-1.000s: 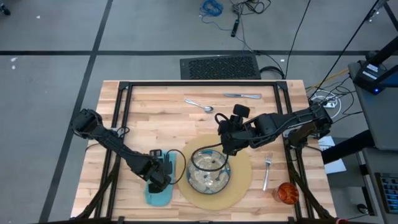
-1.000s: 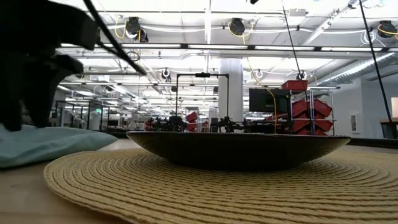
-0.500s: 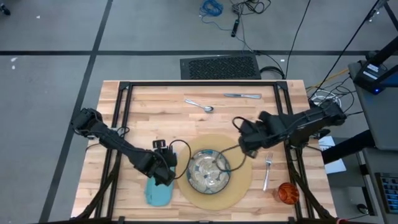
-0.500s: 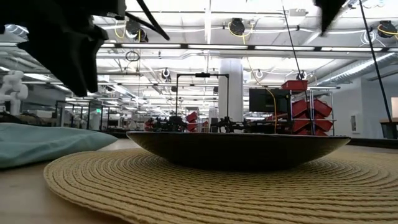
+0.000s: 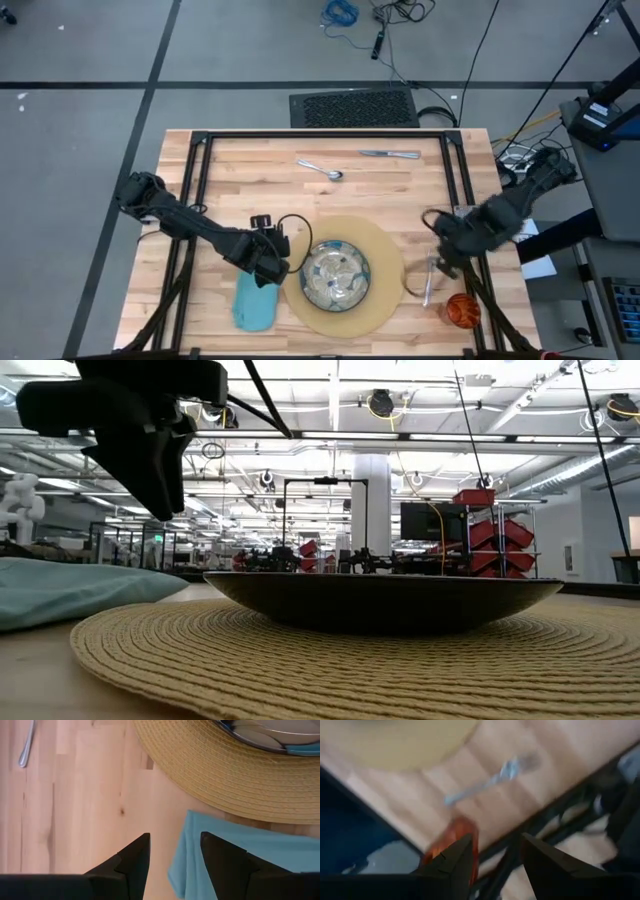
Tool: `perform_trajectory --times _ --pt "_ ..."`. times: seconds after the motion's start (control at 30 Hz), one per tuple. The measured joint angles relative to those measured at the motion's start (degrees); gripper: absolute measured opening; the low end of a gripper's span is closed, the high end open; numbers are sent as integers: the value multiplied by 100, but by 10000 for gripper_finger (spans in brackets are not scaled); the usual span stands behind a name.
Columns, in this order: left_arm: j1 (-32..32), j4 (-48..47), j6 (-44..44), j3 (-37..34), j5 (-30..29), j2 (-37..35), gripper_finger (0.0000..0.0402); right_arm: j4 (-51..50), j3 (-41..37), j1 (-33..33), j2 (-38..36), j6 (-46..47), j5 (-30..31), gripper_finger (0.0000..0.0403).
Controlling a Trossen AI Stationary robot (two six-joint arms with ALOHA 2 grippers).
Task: Set table place
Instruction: Move the dark brown glass to the top center of the table
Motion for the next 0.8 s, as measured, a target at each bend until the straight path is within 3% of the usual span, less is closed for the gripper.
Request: perform_trajectory --times 0.27,0.4,0.6,0.8 --pt "120 114 198 0 2 0 161 699 -32 1794 86 2038 -166 154" --pt "120 215 299 0 2 -2 161 1484 -435 2418 295 2856 -168 154" --pt "141 293 345 0 7 -2 161 2685 -1107 2773 536 3247 -178 154" --pt "185 326 342 0 42 -4 161 2824 -1308 2914 740 3364 -181 154"
